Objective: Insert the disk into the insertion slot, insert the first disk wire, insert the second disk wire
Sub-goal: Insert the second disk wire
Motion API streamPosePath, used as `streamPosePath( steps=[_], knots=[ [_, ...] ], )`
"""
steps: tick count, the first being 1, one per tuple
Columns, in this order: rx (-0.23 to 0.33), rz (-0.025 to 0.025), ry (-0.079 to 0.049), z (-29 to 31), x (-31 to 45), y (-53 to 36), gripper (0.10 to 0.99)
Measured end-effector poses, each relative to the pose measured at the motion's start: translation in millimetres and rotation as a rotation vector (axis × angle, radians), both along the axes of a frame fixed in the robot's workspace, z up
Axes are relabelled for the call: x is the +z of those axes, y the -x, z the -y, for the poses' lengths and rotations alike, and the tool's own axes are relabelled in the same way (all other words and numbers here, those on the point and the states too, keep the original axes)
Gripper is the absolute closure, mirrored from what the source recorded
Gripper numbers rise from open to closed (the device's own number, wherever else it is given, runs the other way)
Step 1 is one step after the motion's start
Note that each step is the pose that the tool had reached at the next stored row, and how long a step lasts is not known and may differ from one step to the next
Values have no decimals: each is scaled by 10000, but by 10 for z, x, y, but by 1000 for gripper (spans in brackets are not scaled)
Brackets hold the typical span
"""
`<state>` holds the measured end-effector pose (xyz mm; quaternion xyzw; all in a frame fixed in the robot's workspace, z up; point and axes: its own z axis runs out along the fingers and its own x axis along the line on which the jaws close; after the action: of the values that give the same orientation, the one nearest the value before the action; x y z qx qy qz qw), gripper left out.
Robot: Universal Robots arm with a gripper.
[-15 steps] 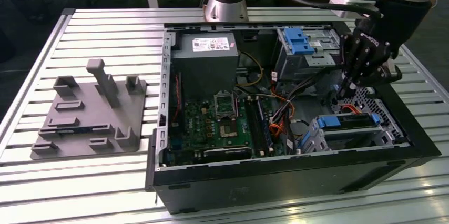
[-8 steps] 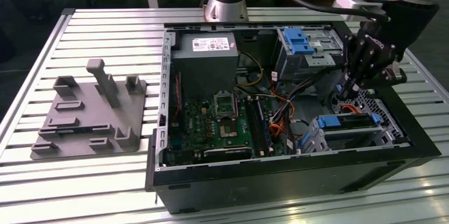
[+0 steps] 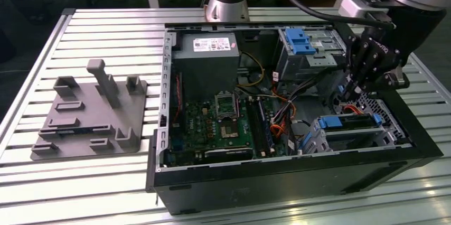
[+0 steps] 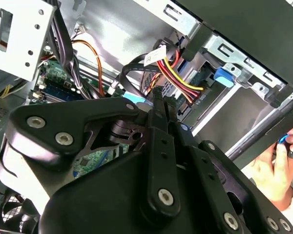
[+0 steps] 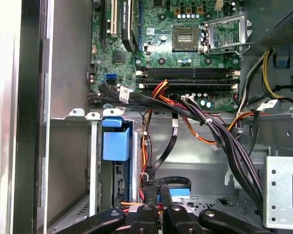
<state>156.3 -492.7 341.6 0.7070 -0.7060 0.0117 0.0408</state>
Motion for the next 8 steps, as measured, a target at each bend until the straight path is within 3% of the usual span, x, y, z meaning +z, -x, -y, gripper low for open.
streamPosePath(
  steps=[8],
  knots=[
    [-8,0,-286,113,0,-1,945]
  ],
)
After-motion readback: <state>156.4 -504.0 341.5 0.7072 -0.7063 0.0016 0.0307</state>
